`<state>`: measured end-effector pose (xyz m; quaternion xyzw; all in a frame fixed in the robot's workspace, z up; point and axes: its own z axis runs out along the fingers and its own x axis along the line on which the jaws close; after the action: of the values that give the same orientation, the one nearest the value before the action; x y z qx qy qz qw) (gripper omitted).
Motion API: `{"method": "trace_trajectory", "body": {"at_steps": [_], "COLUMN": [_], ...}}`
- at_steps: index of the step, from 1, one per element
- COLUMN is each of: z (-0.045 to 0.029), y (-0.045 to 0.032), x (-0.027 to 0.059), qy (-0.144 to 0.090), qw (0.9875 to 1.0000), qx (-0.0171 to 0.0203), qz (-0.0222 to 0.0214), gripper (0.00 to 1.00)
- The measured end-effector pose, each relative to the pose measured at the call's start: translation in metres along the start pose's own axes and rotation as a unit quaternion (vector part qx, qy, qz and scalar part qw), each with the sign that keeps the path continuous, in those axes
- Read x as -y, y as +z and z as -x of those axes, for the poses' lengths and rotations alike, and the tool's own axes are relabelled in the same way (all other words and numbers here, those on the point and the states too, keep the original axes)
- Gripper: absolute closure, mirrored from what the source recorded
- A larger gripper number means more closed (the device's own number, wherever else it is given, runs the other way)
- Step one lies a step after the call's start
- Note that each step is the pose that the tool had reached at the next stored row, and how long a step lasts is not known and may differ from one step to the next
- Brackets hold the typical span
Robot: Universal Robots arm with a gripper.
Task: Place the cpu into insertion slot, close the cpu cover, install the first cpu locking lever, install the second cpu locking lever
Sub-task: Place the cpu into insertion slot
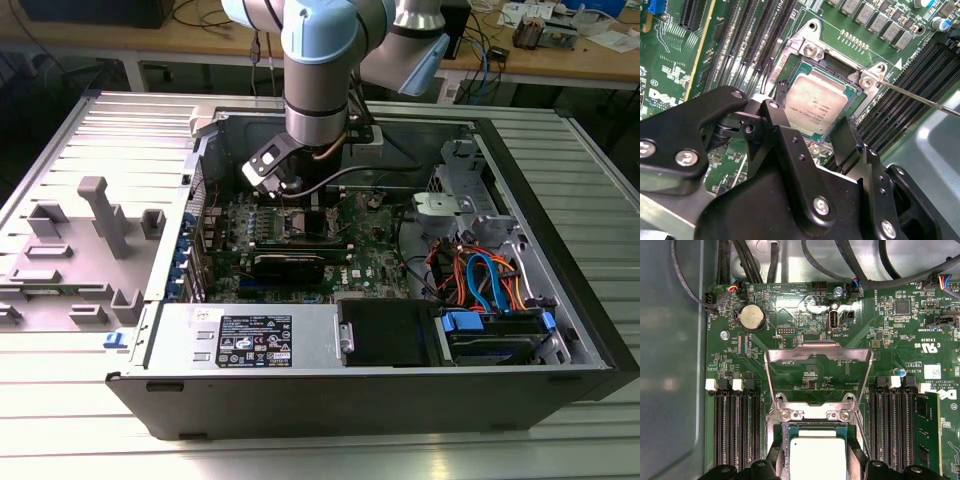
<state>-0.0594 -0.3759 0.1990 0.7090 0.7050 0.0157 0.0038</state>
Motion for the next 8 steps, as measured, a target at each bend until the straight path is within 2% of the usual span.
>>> {"method": "trace_trajectory", "body": {"at_steps": [8], "z": [-0.0015], "y": [0.0007], "x": [0.0], "qy": [0.009], "qw": [1.0], "qx": [0.0004], "qz": [0.0001], "gripper": [0.38]}}
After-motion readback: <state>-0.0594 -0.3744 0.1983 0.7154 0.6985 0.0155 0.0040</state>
